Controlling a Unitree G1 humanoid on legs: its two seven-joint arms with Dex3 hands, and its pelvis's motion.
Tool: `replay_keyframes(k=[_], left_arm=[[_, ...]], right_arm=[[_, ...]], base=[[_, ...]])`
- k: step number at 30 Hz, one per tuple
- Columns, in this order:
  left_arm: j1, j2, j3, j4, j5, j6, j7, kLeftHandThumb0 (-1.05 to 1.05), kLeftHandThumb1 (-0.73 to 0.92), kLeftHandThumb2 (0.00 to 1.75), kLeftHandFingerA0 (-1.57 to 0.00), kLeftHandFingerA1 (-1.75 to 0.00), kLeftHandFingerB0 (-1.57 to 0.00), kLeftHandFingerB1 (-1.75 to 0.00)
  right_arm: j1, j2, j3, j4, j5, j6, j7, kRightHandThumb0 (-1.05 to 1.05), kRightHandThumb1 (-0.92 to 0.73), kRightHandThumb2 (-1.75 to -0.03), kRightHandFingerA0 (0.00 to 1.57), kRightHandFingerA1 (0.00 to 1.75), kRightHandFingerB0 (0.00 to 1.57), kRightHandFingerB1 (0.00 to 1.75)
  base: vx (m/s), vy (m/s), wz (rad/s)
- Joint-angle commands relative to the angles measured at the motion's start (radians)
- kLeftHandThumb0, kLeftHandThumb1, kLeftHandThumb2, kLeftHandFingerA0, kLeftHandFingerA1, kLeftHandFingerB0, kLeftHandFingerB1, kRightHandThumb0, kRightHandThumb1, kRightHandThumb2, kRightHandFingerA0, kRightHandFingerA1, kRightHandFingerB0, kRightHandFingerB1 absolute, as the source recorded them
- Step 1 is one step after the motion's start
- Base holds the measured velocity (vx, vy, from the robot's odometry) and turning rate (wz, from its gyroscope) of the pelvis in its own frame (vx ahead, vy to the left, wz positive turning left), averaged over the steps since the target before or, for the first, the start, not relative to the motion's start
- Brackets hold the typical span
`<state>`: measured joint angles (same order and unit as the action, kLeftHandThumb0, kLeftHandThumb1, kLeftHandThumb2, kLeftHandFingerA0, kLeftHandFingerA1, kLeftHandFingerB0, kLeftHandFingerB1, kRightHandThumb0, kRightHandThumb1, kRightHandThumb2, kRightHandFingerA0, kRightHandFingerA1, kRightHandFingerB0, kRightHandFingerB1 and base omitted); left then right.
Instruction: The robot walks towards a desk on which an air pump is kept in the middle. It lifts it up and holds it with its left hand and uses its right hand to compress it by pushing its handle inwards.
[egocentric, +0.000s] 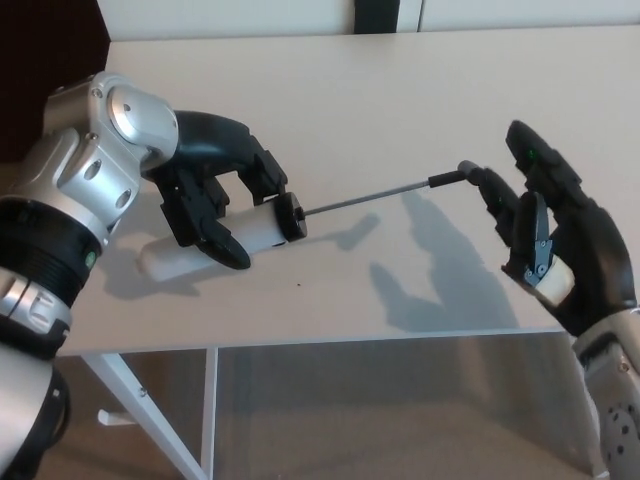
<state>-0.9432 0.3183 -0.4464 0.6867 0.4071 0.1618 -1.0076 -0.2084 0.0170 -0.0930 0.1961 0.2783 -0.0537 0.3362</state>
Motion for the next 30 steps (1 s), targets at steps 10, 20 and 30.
replay_keyframes(k=[10,20,30], left_arm=[[0.038,0.01,0.001,-0.04,-0.016,0.035,-0.009,-0.14,0.68,0.9,-0.95,-1.54,-0.82,-1.29],[0.033,0.001,-0.004,-0.049,-0.017,0.051,-0.017,-0.15,0.7,0.86,-0.93,-1.57,-0.8,-1.35],[0.013,0.005,-0.01,-0.035,-0.011,0.051,-0.021,-0.14,0.69,0.88,-0.94,-1.56,-0.8,-1.34]], right_arm=[[0.038,-0.041,0.062,-0.186,-0.055,-0.002,-0.013,-0.95,-0.76,-1.11,0.0,0.05,0.0,0.04],[-0.016,-0.054,0.083,-0.123,-0.093,0.032,-0.038,-0.95,-0.77,-1.12,0.0,0.05,0.0,0.04],[-0.042,-0.052,0.101,-0.052,-0.126,0.014,-0.06,-0.96,-0.75,-1.11,0.0,0.05,0.0,0.04]], base=[[0.0,0.0,0.0],[0.0,0.0,0.0],[0.0,0.0,0.0]])
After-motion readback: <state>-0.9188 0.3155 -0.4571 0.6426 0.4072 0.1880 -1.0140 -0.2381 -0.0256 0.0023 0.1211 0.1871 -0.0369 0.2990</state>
